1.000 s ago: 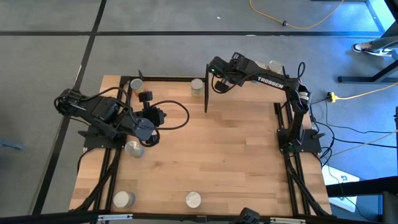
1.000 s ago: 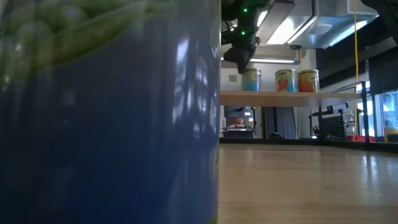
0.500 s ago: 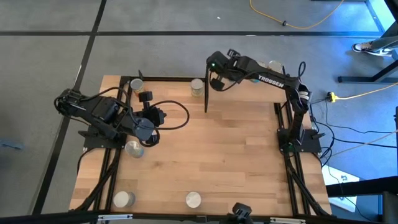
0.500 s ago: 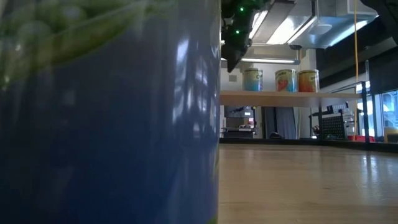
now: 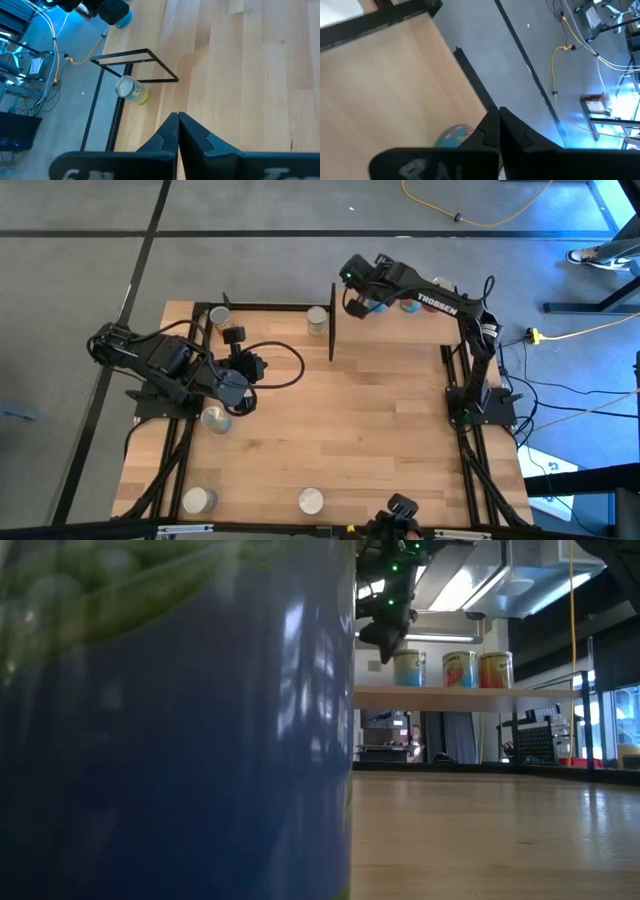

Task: Pick and place cans onto a shelf
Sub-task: Put the right canned cherries on the shelf, then put the canned cherries on the shelf

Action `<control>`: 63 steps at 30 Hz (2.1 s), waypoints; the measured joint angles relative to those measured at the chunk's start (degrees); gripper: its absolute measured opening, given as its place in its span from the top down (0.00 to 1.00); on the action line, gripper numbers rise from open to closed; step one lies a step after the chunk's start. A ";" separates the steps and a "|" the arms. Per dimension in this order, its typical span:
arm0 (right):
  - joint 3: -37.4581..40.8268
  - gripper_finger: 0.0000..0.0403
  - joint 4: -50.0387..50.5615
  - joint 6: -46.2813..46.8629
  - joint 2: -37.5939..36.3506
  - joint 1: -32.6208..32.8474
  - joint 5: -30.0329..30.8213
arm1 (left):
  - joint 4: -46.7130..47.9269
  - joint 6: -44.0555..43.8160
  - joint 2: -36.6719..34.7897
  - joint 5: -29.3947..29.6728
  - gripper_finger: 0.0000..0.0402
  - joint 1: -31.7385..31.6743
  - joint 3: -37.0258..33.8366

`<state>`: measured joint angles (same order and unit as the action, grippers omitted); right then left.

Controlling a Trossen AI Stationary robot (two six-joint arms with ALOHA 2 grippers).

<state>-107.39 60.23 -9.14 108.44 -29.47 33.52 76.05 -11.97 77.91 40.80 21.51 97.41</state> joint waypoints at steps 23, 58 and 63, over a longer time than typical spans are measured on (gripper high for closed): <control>-9.18 1.00 5.42 -9.04 0.00 11.60 -9.52 | 2.27 -1.04 0.00 -0.79 1.00 -0.02 0.00; -27.52 0.98 29.81 1.63 -3.01 39.29 -15.55 | 11.41 -37.68 0.11 -44.84 0.84 -1.35 -26.03; -27.52 0.98 29.77 2.57 -3.50 39.32 -17.47 | 7.94 -50.85 0.11 -45.91 0.84 -0.78 -31.80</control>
<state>-134.91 90.00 -6.57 104.95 9.85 16.05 83.99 -62.82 78.02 -5.11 20.74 65.61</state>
